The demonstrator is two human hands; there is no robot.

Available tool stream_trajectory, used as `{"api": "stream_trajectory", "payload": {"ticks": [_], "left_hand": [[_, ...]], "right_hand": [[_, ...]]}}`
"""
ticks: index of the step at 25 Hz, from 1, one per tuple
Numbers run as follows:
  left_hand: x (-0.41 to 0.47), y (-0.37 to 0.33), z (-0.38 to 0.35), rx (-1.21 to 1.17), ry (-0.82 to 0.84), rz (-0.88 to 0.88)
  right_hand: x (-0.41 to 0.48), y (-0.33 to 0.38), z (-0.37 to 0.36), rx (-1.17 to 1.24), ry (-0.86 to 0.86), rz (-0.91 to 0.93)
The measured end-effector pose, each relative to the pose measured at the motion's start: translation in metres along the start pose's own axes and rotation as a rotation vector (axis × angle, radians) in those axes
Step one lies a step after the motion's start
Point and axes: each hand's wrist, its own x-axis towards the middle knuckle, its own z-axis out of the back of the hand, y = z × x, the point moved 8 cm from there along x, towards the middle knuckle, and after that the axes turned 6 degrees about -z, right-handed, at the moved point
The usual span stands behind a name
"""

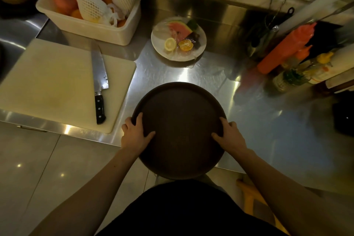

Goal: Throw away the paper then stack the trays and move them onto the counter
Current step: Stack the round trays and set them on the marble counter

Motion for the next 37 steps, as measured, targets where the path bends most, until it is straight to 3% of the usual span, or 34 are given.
{"api": "stream_trajectory", "payload": {"ticks": [9, 18, 25, 37], "left_hand": [[-0.007, -0.014, 0.009, -0.11, -0.107, 0.149], [-0.051, -0.015, 0.056, -0.44, -0.499, 0.321], [-0.125, 0.02, 0.093, -0.728, -0.8, 0.519], [-0.279, 0.152, 0.161, -0.742, -1.186, 0.582]], "right_hand": [[0.024, -0.012, 0.015, 0.157, -0.008, 0.071], [0.046, 0.034, 0.066, 0.28, -0.121, 0.333], [0.028, 0.122, 0.083, 0.369, -0.096, 0.488], [-0.097, 0.314, 0.027, 0.363, 0.0, 0.797]]}}
